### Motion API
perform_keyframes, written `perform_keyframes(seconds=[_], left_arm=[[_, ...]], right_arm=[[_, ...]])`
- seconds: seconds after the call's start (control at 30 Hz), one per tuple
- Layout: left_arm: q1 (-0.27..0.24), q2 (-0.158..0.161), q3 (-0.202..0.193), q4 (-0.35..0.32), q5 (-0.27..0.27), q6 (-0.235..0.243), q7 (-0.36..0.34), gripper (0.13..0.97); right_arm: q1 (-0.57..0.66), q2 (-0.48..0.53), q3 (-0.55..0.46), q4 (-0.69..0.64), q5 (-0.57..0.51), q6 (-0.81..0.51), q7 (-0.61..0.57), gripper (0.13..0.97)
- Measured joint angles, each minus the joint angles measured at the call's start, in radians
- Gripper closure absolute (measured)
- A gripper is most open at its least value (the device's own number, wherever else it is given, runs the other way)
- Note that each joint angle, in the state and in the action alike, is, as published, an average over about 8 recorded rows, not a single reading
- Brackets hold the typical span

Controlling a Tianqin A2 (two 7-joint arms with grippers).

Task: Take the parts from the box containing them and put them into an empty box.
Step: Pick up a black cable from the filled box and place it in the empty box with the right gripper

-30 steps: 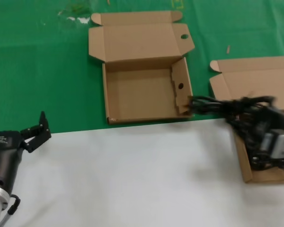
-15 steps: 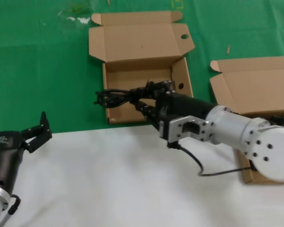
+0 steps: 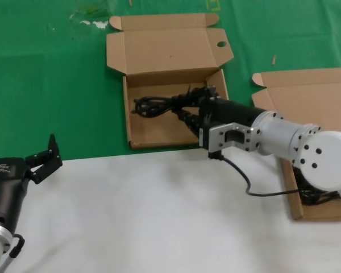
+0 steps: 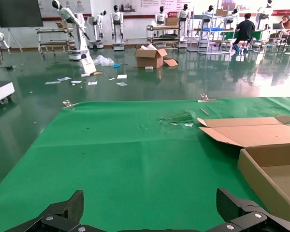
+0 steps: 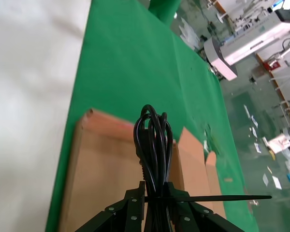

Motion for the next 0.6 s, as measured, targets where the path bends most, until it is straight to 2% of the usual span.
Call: perform_keyframes(seconds=[0.6], left_arm=[[0.000, 0.000, 0.000, 0.000, 0.000, 0.000, 0.000, 0.132]], right_arm=[[0.011, 0.009, 0.009, -0.011, 0.003, 0.002, 0.005, 0.878]])
